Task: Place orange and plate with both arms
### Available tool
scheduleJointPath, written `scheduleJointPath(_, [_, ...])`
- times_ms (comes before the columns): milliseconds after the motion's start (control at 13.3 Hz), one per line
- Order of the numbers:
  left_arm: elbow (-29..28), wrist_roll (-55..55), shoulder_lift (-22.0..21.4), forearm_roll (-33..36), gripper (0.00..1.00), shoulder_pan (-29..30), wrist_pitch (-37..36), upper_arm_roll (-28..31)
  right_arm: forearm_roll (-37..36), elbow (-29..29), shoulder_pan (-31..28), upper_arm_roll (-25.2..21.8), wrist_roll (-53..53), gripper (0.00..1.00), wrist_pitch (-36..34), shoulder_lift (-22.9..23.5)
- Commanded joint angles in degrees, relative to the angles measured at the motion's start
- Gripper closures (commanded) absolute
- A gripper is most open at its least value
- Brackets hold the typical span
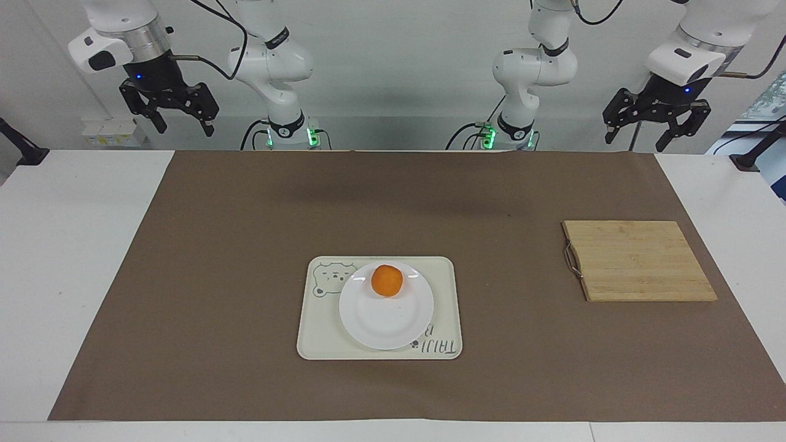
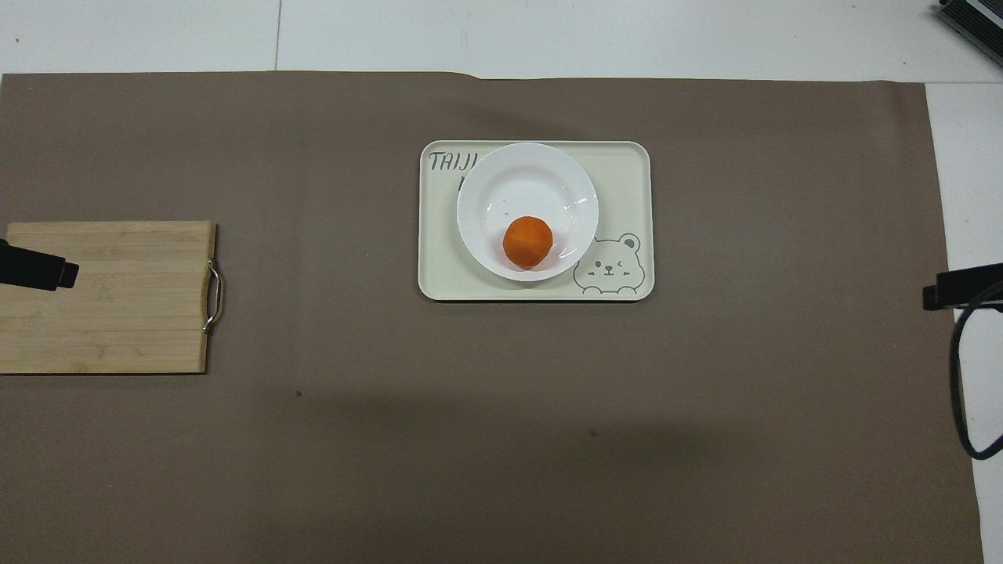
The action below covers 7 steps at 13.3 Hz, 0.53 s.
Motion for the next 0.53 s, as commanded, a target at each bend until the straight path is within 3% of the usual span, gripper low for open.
scheduleJointPath(0, [1.0, 0.7, 0.1, 0.9, 0.00, 0.8, -0.9, -0.7, 0.4, 1.2, -0.6, 0.0, -1.4, 0.00, -0.9, 0.5])
scheduleJointPath(450, [1.0, 0.7, 0.1, 0.9, 0.00, 0.8, -0.7, -0.7, 0.3, 1.2, -0.6, -0.1, -1.6, 0.00, -1.0, 0.5])
